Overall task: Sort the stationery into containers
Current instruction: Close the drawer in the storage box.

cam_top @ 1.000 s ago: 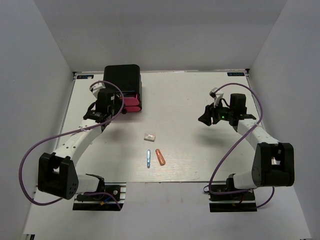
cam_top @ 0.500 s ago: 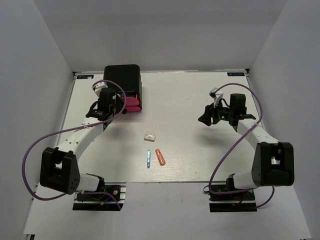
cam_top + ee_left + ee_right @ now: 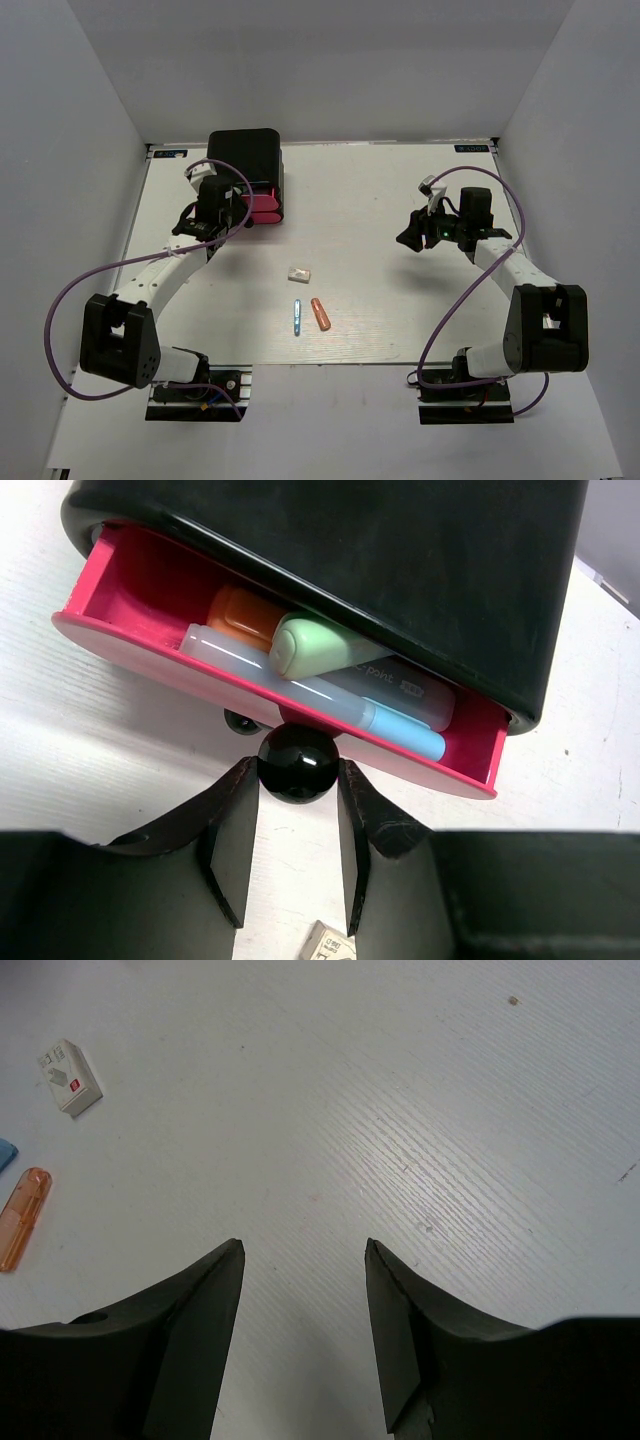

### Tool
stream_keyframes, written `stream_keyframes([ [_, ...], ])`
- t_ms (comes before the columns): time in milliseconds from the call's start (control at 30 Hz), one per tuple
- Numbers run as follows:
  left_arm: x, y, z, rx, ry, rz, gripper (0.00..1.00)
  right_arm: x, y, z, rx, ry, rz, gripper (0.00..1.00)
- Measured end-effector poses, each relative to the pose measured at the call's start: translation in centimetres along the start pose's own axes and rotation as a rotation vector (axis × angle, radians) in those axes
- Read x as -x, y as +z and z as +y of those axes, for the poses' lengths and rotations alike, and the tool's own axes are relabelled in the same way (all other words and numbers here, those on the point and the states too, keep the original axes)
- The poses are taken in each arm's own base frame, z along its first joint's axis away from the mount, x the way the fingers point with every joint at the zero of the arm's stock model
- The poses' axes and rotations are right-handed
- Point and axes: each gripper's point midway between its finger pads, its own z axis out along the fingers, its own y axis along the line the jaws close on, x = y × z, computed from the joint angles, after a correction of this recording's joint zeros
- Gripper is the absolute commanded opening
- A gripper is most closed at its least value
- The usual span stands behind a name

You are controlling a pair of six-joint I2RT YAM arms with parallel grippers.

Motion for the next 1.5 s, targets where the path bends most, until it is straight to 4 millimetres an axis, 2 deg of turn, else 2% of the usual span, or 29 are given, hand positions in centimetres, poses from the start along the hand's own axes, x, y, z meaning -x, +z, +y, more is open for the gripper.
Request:
stream_keyframes([
  [200, 0.0, 0.0, 0.0, 0.000, 0.004, -0.001, 0.25, 0.0, 0.0, 0.0, 0.000, 0.000, 0.000, 0.58],
  [533, -0.1, -0.5, 0.4, -0.002, 0.000, -0.006, 0.07, 0.0, 0.0, 0.0, 0.000, -0.003, 0.000, 0.58],
  [833, -1.2, -3.4, 2.2, -0.020, -0.025, -0.023, 0.07, 0.0, 0.0, 0.0, 0.000, -0.004, 0.000, 0.58],
  [1000, -1.2, -3.7, 2.4, -0.019, -0.029, -0.022, 0.09, 0.0, 0.0, 0.0, 0.001, -0.004, 0.000, 0.58],
  [1167, -1.1, -3.0, 2.0, -0.012, -0.024, -0.015, 0.09, 0.0, 0.0, 0.0, 0.001, -0.004, 0.000, 0.58],
  [1500, 0.5, 0.7, 0.0, 0.008, -0.017, -0.030, 0.10, 0.0, 0.0, 0.0, 0.000, -0.005, 0.000, 0.58],
])
